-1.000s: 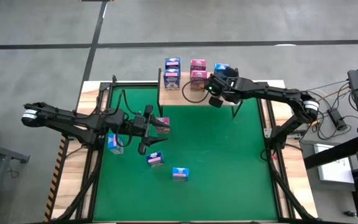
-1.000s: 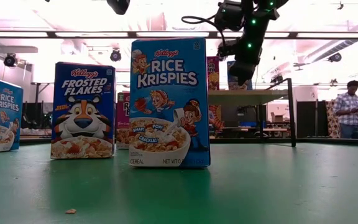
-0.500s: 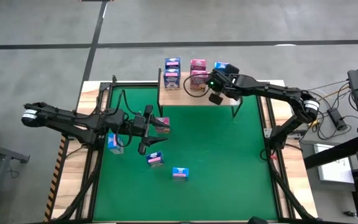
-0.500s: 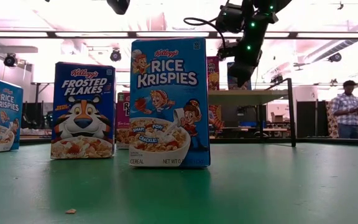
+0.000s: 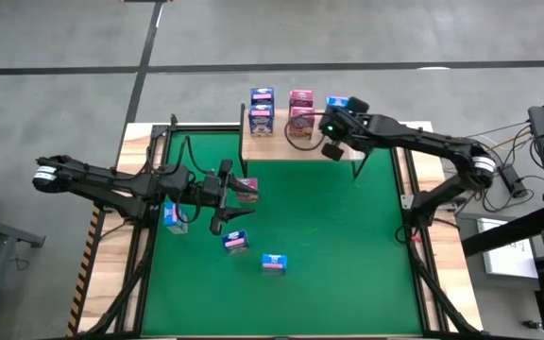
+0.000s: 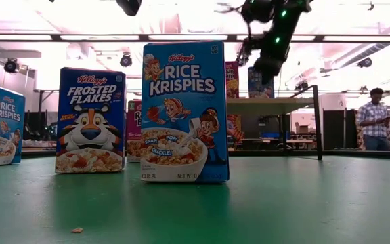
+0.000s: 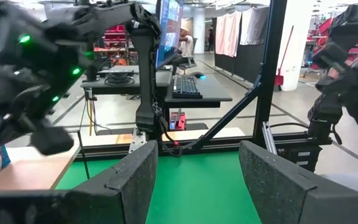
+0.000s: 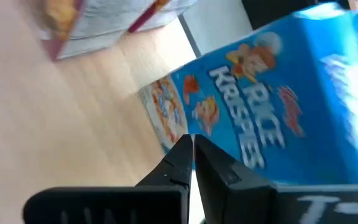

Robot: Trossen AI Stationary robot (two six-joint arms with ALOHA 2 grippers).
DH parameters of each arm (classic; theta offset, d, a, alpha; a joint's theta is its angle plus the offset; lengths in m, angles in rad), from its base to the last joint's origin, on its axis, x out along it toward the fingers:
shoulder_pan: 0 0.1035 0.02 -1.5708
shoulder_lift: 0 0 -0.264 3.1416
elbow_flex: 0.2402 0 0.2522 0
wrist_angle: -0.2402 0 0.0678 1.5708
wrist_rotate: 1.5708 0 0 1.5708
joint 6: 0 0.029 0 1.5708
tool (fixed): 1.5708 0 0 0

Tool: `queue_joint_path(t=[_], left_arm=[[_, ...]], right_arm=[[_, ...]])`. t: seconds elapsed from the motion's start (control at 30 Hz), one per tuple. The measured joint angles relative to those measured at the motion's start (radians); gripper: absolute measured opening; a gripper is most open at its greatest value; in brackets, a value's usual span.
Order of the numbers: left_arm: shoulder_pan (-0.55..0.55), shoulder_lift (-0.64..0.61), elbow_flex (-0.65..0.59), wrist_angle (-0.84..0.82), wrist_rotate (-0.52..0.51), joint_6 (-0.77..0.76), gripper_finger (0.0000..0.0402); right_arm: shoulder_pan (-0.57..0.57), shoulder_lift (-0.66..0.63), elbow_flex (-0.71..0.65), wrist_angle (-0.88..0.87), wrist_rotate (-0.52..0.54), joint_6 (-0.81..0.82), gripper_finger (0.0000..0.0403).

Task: Stack cereal on shelf
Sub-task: Put the right light blue cereal box on the shelf

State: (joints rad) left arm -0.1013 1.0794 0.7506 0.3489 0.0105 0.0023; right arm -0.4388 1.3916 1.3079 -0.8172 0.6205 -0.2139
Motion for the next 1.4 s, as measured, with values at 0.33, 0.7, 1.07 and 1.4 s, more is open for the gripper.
queue_joint_path(t=[0.33,0.7,1.07,1.4], left_arm=[[0.000,0.004,0.000,0.014,0.000,0.015,0.0210],[0.000,0.014,0.005,0.018,0.000,0.015,0.0210],[0.000,0.015,0.006,0.018,0.000,0.015,0.0210],[0.000,0.015,0.006,0.018,0.000,0.015,0.0210]], right_arm=[[0.130,-0.257,-0.076,0.109,-0.192,0.209,0.0009],[0.104,-0.387,-0.318,0.330,-0.201,0.458,0.0009],[-0.113,-0.318,-0.411,0.453,-0.209,0.422,0.0009],[-0.159,-0.241,-0.412,0.487,-0.196,0.396,0.0009]])
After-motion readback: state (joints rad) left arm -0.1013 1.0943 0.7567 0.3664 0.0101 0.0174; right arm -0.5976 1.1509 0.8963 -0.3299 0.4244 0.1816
